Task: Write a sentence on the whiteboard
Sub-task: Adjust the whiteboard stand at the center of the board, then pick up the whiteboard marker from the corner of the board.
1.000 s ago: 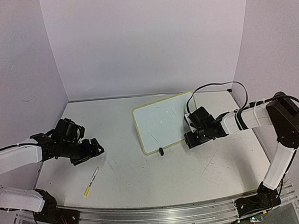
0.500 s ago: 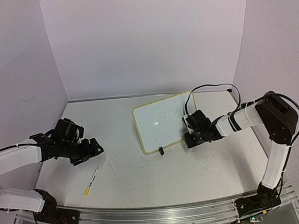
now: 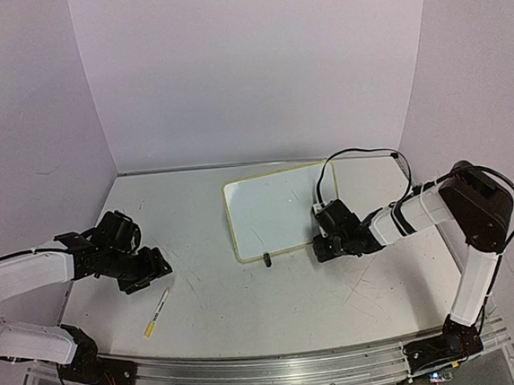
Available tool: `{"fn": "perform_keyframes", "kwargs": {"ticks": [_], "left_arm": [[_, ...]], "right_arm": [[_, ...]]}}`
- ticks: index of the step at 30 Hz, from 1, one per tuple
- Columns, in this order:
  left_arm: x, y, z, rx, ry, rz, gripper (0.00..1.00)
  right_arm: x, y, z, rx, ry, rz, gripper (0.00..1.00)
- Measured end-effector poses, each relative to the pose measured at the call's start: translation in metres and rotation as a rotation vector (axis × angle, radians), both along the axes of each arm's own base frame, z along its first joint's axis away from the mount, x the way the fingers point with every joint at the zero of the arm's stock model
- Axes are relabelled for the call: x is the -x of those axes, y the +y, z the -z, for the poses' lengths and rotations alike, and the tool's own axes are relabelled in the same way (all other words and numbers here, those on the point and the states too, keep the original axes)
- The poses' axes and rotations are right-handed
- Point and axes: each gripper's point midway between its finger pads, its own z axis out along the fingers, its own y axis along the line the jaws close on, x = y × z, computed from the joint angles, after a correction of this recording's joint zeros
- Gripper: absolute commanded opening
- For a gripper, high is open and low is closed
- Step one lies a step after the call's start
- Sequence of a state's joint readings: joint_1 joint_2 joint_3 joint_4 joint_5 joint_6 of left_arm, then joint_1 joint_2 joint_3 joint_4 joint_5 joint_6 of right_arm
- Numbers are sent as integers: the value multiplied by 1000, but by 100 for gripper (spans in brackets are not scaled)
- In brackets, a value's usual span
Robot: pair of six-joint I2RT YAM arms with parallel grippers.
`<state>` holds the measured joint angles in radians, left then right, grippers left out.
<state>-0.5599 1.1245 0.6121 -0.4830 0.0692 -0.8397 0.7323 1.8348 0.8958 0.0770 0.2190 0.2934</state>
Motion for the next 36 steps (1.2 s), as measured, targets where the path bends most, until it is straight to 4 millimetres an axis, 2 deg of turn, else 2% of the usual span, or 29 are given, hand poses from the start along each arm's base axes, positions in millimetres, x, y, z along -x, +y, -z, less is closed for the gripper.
{"fn": "perform_keyframes", "kwargs": {"ticks": [1,3,7,11,13,15,17,21,23,25,27,28,29,30,32,33,34,36], "left_arm": [[2,2,4,-14,17,-5,81],[8,6,12,-38,49,-18,81],[30,10,30,-79,124,-19,72],[52,13,52,-152,215,9,51],[57,16,65,-207,253,29,43],[55,16,69,-243,264,36,38],[52,16,71,-274,271,42,33],[53,18,74,-359,286,70,17],[52,17,74,-394,280,85,13],[49,9,72,-419,251,118,9],[45,-3,70,-428,216,159,6],[42,-12,66,-424,189,184,5],[37,-25,60,-411,146,222,4],[32,-38,52,-389,103,252,3],[20,-73,32,-308,-19,334,2],[15,-90,19,-261,-82,371,1],[11,-108,5,-204,-152,416,0],[7,-138,-23,-99,-277,501,0]], "right_arm": [[1,1,0,-1,1,-1,52],[3,4,-2,-15,4,-5,61],[14,8,-18,-58,8,-39,64],[27,9,-50,-144,-19,-76,64],[33,11,-68,-193,-36,-94,64],[38,12,-83,-235,-54,-106,64],[42,10,-98,-273,-80,-106,60],[45,-3,-132,-323,-167,-68,36],[45,-12,-150,-349,-220,-31,32],[44,-19,-165,-367,-274,-10,28],[42,-17,-171,-371,-297,-20,7],[40,-14,-169,-353,-293,-38,7],[37,-10,-164,-329,-267,-47,11],[33,-2,-157,-308,-231,-60,26],[27,16,-152,-302,-169,-99,68],[27,24,-151,-314,-143,-123,77],[31,33,-152,-346,-115,-154,81],[43,55,-159,-465,-51,-233,82]]}}
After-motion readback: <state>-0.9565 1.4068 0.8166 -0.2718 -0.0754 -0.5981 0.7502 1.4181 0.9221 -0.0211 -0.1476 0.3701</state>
